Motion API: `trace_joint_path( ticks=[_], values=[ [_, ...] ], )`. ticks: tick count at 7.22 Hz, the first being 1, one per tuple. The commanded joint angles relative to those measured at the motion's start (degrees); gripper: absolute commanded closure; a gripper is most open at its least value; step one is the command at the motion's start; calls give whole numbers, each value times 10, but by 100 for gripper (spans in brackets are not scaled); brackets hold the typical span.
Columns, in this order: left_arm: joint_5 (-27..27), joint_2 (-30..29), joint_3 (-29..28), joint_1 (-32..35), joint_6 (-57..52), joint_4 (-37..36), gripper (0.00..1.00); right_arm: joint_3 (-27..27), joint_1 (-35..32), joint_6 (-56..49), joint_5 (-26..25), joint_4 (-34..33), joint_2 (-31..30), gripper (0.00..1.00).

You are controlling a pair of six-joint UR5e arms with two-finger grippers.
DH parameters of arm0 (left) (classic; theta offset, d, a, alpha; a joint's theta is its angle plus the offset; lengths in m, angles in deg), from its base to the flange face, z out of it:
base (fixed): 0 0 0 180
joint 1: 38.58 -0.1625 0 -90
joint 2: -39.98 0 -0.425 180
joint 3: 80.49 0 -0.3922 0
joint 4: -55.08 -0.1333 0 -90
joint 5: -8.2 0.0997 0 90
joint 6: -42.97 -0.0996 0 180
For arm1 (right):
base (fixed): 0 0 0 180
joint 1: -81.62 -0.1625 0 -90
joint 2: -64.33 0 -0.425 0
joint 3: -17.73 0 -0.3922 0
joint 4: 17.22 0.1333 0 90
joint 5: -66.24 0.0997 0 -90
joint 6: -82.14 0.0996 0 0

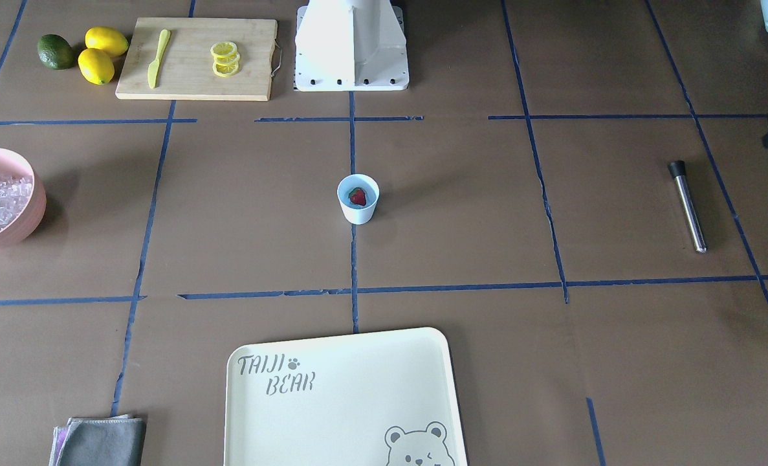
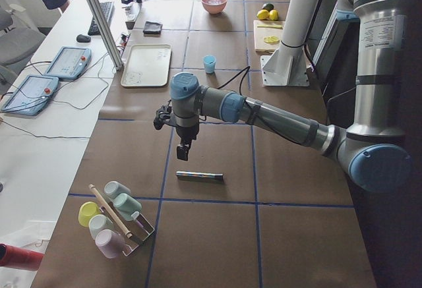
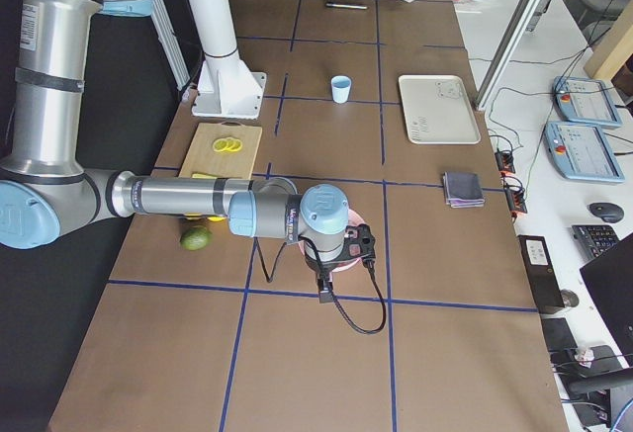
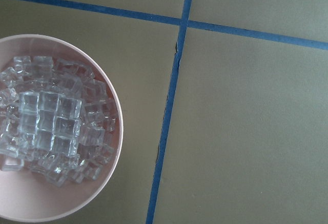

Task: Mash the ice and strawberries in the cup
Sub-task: 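Withdraw the left gripper back toward the steel muddler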

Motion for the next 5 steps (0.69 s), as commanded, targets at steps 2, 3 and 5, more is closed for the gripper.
trace_joint_path(
  ticks=[2, 3, 5],
  values=[
    [-12, 20, -18, 14, 42, 25, 0, 0, 0, 2, 0, 0, 1, 0],
    [-10, 21, -79, 12, 106, 132, 0, 0, 0, 3, 0, 0, 1, 0],
    [-5, 6, -205, -57, 244, 351, 0, 0, 0, 3, 0, 0, 1, 0]
  ],
)
